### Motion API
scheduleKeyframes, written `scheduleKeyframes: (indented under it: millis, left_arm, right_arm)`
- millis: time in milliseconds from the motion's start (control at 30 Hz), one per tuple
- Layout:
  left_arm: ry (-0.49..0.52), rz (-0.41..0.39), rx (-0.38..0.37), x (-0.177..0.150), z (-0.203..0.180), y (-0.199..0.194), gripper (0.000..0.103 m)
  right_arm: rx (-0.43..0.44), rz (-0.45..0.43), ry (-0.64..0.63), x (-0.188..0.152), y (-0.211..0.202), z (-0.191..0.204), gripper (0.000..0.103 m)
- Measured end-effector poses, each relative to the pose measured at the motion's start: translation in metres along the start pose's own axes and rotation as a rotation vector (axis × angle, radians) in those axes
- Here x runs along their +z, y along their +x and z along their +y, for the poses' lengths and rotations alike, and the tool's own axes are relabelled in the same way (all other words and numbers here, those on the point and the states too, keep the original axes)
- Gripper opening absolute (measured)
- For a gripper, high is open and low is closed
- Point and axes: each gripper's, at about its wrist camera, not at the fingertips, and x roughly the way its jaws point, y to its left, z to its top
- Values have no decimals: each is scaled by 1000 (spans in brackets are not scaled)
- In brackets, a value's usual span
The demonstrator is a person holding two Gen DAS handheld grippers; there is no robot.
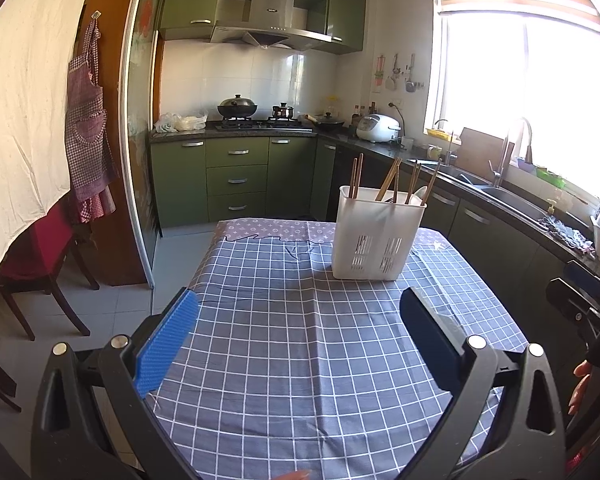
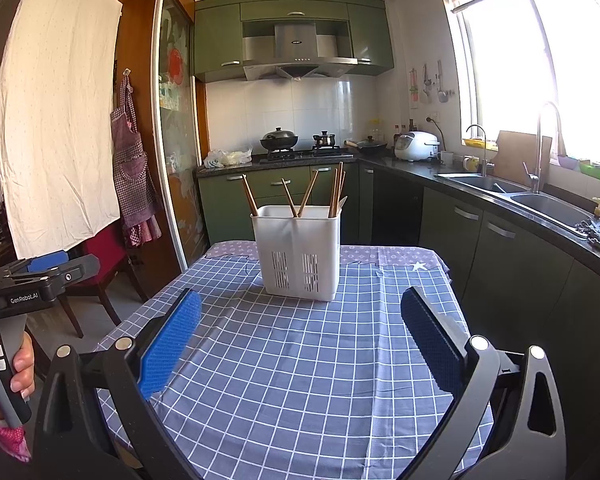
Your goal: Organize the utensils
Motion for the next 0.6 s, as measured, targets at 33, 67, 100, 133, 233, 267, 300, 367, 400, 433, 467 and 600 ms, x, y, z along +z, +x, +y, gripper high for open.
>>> scheduleKeyframes:
  millis: [33, 67, 100, 133, 233, 267, 300, 367, 400, 433, 467, 600]
  left_arm:
    - [0, 0, 1, 0, 0, 0, 96]
    - [0, 0, 1, 0, 1, 0, 96]
    - [0, -1, 0, 0, 1, 0, 96]
    - [0, -1, 0, 0, 0, 0, 96]
    - [8, -1, 2, 1, -1, -1, 96]
    - [12, -1, 3, 1, -1, -1, 96]
    - [15, -1, 5, 1, -2, -1, 96]
    - [21, 2, 6, 1, -3, -1, 96]
    - [22, 3, 7, 1, -3, 0, 96]
    - [24, 4, 9, 1, -4, 0, 96]
    - [24, 4, 11, 1, -4, 0, 96]
    - [20, 8, 5, 1, -3, 0, 96]
  right_arm:
    - [1, 1, 1, 0, 0, 0, 98]
    - [2, 1, 1, 0, 0, 0, 98]
    - [2, 1, 0, 0, 1, 0, 98]
    - [2, 1, 1, 0, 1, 0, 98]
    - [1, 3, 1, -1, 1, 1, 98]
    - [1, 4, 1, -1, 1, 1, 98]
    - [2, 5, 2, -1, 2, 1, 98]
    - [0, 8, 2, -2, 2, 0, 98]
    - [1, 9, 2, -2, 2, 0, 98]
    - [1, 9, 2, -2, 2, 0, 98]
    - [1, 10, 1, -2, 3, 0, 98]
    - [1, 11, 1, -3, 3, 0, 98]
